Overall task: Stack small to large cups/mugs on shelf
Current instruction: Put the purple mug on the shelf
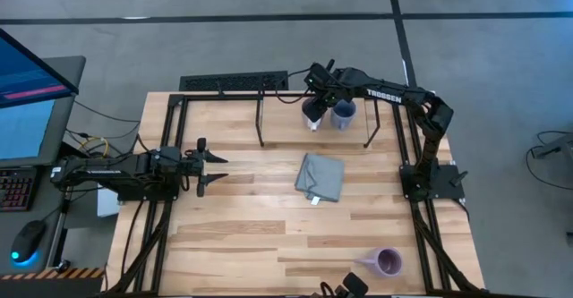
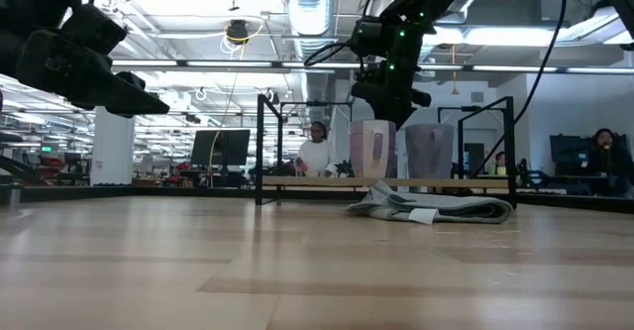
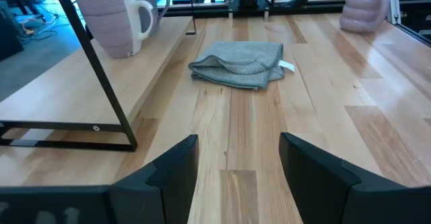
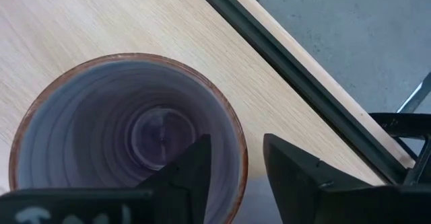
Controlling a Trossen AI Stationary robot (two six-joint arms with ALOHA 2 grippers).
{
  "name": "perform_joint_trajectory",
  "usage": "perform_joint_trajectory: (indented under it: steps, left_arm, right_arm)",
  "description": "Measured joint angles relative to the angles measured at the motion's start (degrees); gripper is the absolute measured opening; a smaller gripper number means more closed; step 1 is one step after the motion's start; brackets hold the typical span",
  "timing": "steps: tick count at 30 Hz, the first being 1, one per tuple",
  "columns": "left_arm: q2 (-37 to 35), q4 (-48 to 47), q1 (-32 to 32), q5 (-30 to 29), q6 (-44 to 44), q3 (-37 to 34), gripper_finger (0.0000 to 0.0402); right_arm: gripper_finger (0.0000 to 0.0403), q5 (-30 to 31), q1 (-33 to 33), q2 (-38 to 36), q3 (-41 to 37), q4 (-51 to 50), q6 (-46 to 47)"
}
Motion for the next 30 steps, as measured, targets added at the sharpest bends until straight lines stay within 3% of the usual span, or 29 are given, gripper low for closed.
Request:
perform_joint_trajectory:
  steps: [11,17,30]
  left_arm:
    - [0.00,0.00,-0.01,0.02,-0.07,0.00,0.0199]
    - [0.00,0.00,0.00,0.02,-0.13,0.00,0.0199]
    - [0.00,0.06,-0.01,-0.07,-0.07,0.00,0.0199]
  right_arm:
    - [0.0160,0.24,0.39,-0.04,7.09,-3.56,-1.46]
    - [0.0163,4.25,1.56,-0.04,12.91,-9.08,-1.62]
    - [0.0159,4.78,7.51,-2.22,32.15,-20.64,-5.50]
